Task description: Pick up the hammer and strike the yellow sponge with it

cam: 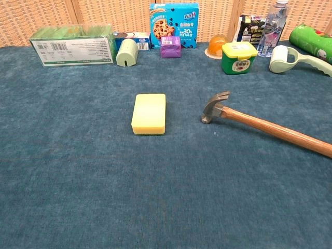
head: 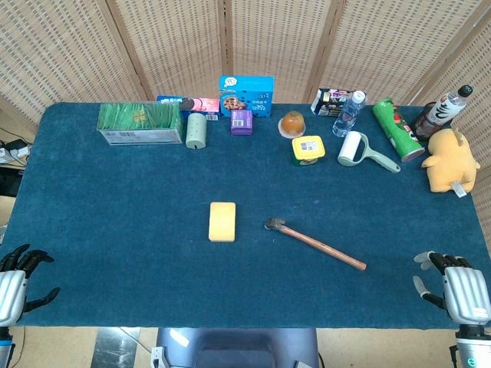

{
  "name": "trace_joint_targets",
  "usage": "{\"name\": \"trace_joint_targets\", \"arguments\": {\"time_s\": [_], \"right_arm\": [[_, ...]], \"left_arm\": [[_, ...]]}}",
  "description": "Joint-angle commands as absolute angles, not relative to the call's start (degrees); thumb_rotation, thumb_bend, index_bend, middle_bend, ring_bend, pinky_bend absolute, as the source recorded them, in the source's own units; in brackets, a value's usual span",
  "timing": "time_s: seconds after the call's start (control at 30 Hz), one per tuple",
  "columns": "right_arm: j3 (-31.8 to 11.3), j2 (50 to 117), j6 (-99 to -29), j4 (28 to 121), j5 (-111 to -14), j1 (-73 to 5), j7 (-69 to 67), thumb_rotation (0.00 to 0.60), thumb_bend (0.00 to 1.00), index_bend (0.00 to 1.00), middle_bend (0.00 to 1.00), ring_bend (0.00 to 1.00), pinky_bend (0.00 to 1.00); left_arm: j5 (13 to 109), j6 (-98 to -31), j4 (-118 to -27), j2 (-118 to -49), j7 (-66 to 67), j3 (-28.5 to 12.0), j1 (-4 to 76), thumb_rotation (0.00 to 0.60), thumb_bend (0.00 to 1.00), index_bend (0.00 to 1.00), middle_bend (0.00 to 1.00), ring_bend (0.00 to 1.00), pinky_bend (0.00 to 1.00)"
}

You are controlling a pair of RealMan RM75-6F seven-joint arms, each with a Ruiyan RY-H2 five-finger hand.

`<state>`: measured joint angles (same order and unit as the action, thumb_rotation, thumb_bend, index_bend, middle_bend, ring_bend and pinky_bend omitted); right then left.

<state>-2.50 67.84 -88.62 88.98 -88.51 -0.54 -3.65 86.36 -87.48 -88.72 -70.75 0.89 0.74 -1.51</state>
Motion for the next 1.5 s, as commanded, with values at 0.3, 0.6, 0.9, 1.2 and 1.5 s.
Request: {"name": "trace_joint_targets", "arguments": {"time_s": [0.3, 0.6, 0.9, 1.2, 1.5], "right_arm": [[-2.3, 67.77, -89.37, 88.72, -89.0, -0.23, -4.62, 0.6, 0.36, 0.41, 0.51, 0.47, 0.39], [-1.74, 68.12, -87.61, 89.71, -91.3, -1.93, -5.91, 0.6, 0.36, 0.36, 0.49, 0.47, 0.39], [-3.59, 69.35, -78.05, 95.17, -91.48, -9.46, -4.42, 0.6, 0.35, 0.16, 0.36, 0.37, 0.39], [-7.02, 75.15, -66.58, 99.4, -82.73, -17.2, 6.54, 0.6, 0.34, 0.15, 0.3, 0.27, 0.31], [-10.02, 82.4, -61.78, 100.25, -68.65, -22.71, 23.27, 0.6, 0.31, 0.13, 0.25, 0.22, 0.27]], "left_arm": [[86.93, -88.18, -88.98, -70.64, 1.02, 0.83, -1.71, 0.6, 0.2, 0.36, 0.28, 0.12, 0.14], [87.28, -88.8, -89.32, -69.7, 1.5, 0.18, -1.4, 0.6, 0.2, 0.36, 0.28, 0.12, 0.14], [87.28, -88.09, -90.12, -69.24, 1.86, -0.06, -0.76, 0.6, 0.2, 0.36, 0.28, 0.12, 0.14], [85.98, -85.77, -88.31, -69.02, -0.04, -0.97, 0.75, 0.6, 0.2, 0.36, 0.28, 0.12, 0.14], [84.6, -83.27, -84.91, -68.88, -4.09, -1.43, 1.91, 0.6, 0.2, 0.36, 0.28, 0.12, 0.14]]}}
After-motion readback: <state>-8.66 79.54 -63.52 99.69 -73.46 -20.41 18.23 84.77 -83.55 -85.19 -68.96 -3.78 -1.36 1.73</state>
